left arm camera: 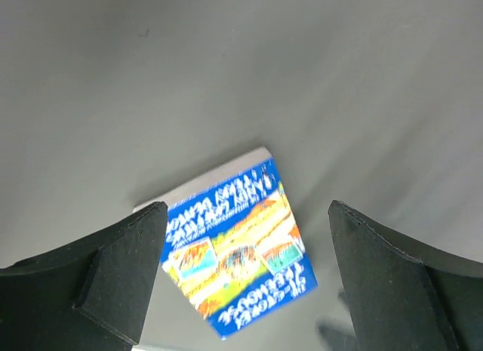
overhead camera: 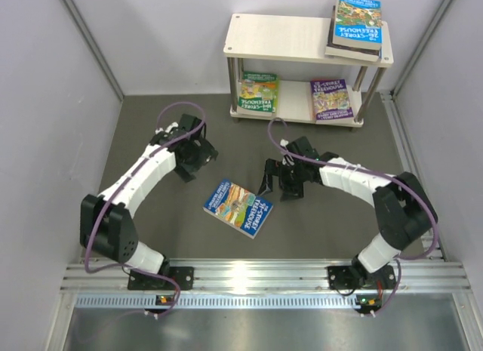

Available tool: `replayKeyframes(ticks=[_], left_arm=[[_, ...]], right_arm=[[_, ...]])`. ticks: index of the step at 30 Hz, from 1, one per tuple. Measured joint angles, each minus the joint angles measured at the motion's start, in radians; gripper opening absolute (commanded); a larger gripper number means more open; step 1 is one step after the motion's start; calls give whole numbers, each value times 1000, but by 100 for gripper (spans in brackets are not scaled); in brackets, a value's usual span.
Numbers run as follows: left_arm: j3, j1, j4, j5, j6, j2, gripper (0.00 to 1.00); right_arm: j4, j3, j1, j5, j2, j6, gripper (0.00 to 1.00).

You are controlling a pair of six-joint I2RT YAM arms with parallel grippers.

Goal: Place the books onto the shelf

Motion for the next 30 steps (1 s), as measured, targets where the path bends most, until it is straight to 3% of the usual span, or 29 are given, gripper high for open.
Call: replayKeyframes(ticks=[4,13,18,24,30], left_arm=[[-27,0,-52,15,9,-106,89],[-484,-52,-39,195,-30,-312,91],[-608,-90,53,272,-60,-327,92],[-637,-110,211,367,-83,-219,91],[-642,-109,216,460,-101,-168,91]], right_arm=[[13,90,-18,0,95,-27,100],[45,172,-20,-34,254,-66,100],[97,152,-16,-63,255,-62,100],[296,47,27,-175,245,24,100],[712,-158,50,-244,217,210,100]])
